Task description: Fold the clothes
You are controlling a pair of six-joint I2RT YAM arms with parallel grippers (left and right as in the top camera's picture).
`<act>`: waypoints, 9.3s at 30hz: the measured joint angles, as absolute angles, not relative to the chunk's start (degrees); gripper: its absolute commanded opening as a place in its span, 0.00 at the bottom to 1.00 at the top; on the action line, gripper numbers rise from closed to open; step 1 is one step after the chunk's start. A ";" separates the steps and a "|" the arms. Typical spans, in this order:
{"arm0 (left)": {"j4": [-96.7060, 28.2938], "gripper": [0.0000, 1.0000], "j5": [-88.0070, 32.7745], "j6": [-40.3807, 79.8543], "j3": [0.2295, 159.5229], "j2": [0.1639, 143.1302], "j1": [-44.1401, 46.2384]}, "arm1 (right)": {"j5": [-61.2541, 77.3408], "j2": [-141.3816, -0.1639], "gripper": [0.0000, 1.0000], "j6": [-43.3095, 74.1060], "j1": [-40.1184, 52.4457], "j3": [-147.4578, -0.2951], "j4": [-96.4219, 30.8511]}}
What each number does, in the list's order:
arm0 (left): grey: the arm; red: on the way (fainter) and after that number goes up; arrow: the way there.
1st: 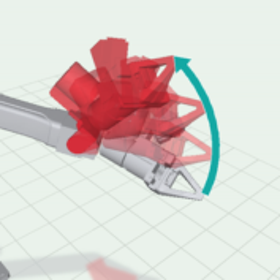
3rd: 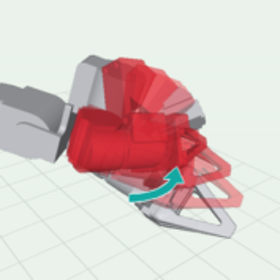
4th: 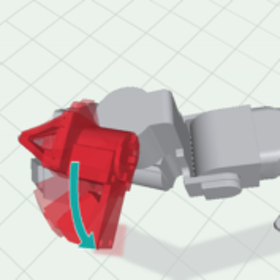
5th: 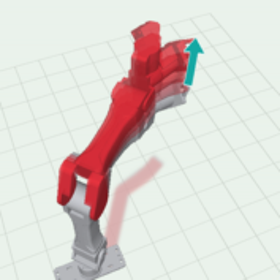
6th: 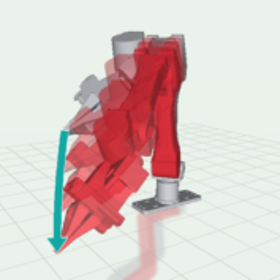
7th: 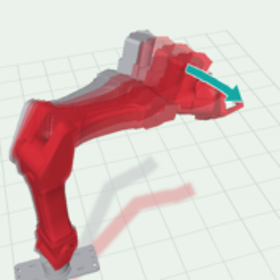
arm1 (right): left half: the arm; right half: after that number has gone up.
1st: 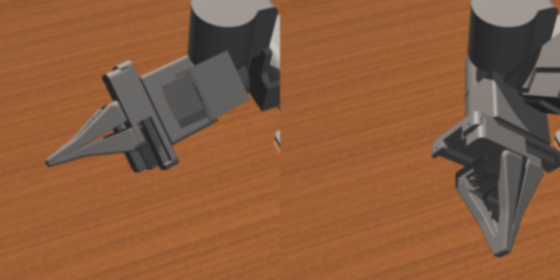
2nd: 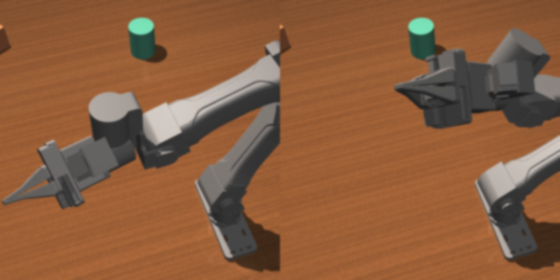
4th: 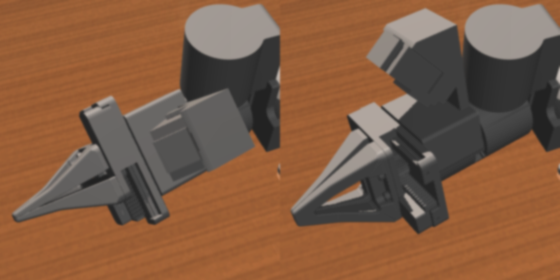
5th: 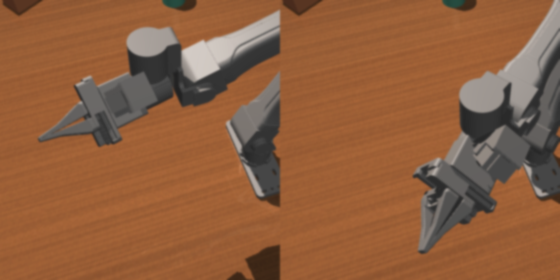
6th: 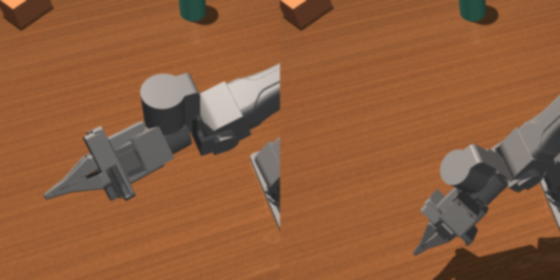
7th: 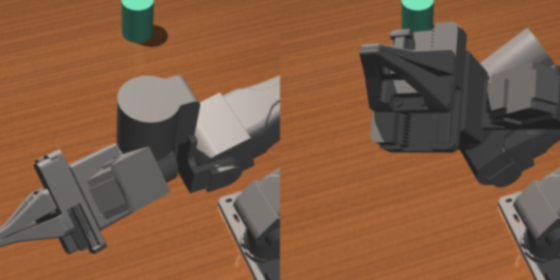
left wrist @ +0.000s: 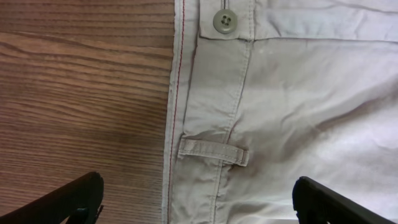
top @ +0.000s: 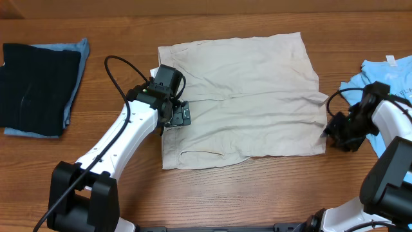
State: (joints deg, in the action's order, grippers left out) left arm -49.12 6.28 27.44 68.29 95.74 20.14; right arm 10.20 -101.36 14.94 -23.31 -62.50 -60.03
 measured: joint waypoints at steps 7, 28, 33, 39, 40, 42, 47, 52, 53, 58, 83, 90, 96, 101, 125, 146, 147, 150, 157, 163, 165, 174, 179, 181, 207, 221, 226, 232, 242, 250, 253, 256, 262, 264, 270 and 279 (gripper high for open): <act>-49.10 1.00 6.28 27.51 68.29 95.74 20.12 | 9.61 -101.36 0.04 15.00 -23.14 -59.51 -56.84; -44.86 0.22 -9.61 28.62 64.47 98.52 5.89 | 8.95 -101.36 0.04 14.94 -23.14 -59.44 -55.29; -36.49 0.44 -16.73 25.96 64.10 104.77 6.02 | 8.95 -101.36 0.04 15.00 -23.16 -59.44 -55.05; -34.24 0.49 -18.41 22.02 64.07 107.66 6.39 | 8.95 -101.36 0.04 14.96 -23.16 -59.44 -55.02; -34.24 0.49 -18.48 21.76 64.10 107.66 6.39 | 8.95 -101.36 0.04 14.98 -23.14 -59.44 -55.05; -34.20 0.44 -18.48 21.17 64.07 107.66 6.39 | 8.95 -101.36 0.04 14.98 -23.16 -59.44 -55.02; -33.56 0.40 -19.46 20.75 64.07 107.70 6.37 | 8.95 -101.36 0.04 14.98 -23.14 -59.44 -55.05; -32.95 0.45 -22.96 20.75 64.07 107.70 6.37 | 8.95 -101.36 0.04 14.96 -23.14 -59.44 -55.05; -32.95 0.45 -23.20 20.75 64.07 107.70 6.37 | 8.95 -101.36 0.04 14.94 -23.14 -59.44 -55.02; -35.62 0.54 -24.73 20.75 64.20 107.70 6.39 | 8.93 -101.36 0.04 14.94 -23.14 -59.44 -55.02; -45.58 0.04 -26.13 20.16 65.41 107.70 6.39 | 8.93 -101.36 0.04 14.98 -23.16 -59.44 -55.00; -48.62 0.05 -19.70 19.90 65.78 107.70 6.39 | 8.54 -101.36 0.04 14.96 -23.14 -59.44 -55.02; -49.76 0.11 -15.40 19.94 65.84 107.70 6.39 | 8.99 -101.36 0.04 14.92 -23.16 -59.44 -55.18; -49.71 0.12 -14.72 19.94 65.84 107.70 6.42 | 14.02 -101.36 0.29 12.43 -23.14 -59.44 -55.27; -49.56 0.12 -14.09 19.94 65.89 107.70 6.76 | 25.61 -102.72 0.33 0.58 -23.16 -59.33 -42.63; -49.54 0.12 -14.11 19.94 65.95 107.70 6.76 | 26.65 -102.72 0.04 -2.87 -23.24 -56.88 -42.02; -49.54 0.12 -14.11 19.94 65.95 107.70 6.76 | 24.25 -102.83 0.04 -1.67 -23.53 -57.87 -45.80; -49.52 0.11 -14.06 19.94 66.00 107.70 6.76 | 18.98 -103.07 0.04 2.57 -25.39 -63.00 -54.13; -50.43 0.04 -14.52 20.16 67.40 107.70 7.05 | 17.34 -103.09 0.04 5.52 -25.82 -65.54 -53.56; -53.56 0.04 -13.54 20.21 70.57 107.70 7.16 | 16.64 -103.13 0.04 5.98 -25.82 -62.87 -49.93; -54.50 0.04 -13.13 20.60 70.57 107.70 7.16 | 16.69 -103.13 0.04 6.31 -25.82 -62.87 -49.95; -56.27 0.82 -8.34 24.53 70.81 107.70 6.70 | 13.87 -103.13 0.50 7.55 -26.59 -63.11 -50.04; -64.75 0.77 -9.28 24.69 87.09 107.15 6.72 | 16.19 -103.57 0.34 7.11 -26.33 -78.81 -64.38; -65.56 0.25 -10.87 24.25 92.03 105.82 6.72 | 21.91 -103.33 0.04 4.84 -25.08 -82.17 -68.86; -45.63 0.04 -13.41 23.83 65.89 105.12 13.52 | 20.93 -100.97 0.05 13.58 -12.60 -52.36 -41.06; -59.13 0.04 -9.10 24.03 77.67 104.01 13.52 | 11.29 -101.56 0.07 20.64 -12.05 -56.38 -49.36; -64.20 0.04 -8.21 24.05 77.80 103.79 13.45 | 11.42 -102.94 0.11 18.83 -12.62 -63.51 -59.35; -68.64 0.07 -6.42 26.06 77.78 103.79 11.66 | 9.02 -101.62 0.38 19.20 -13.96 -66.26 -68.53; -64.82 0.46 -5.28 28.71 77.71 103.79 11.46 | 2.57 -100.99 0.83 31.57 -15.77 -59.66 -68.71; -64.97 0.32 -5.26 28.62 77.71 103.79 11.49 | 4.60 -98.83 0.38 36.10 -15.81 -52.31 -58.50; -67.02 0.36 -5.19 28.64 77.71 103.79 11.73 | 4.64 -98.54 0.09 36.99 -15.75 -52.05 -56.88; -69.84 0.46 -5.13 28.71 77.71 103.79 12.80 | 3.42 -98.26 0.04 37.50 -15.77 -51.88 -56.73; -67.79 0.43 -8.38 29.89 68.25 103.70 17.12 | 3.20 -97.95 0.04 37.50 -15.75 -51.64 -56.31; -66.39 0.44 -8.95 30.87 64.73 103.70 18.20 | 3.22 -97.86 0.04 37.45 -15.75 -51.57 -56.21; -66.87 0.63 -9.54 33.82 62.11 103.70 18.57 | 3.36 -97.86 0.04 36.36 -15.77 -51.57 -56.18; -68.73 0.51 -12.82 48.40 61.21 103.70 18.57 | 3.40 -97.86 0.04 36.16 -15.75 -51.57 -56.16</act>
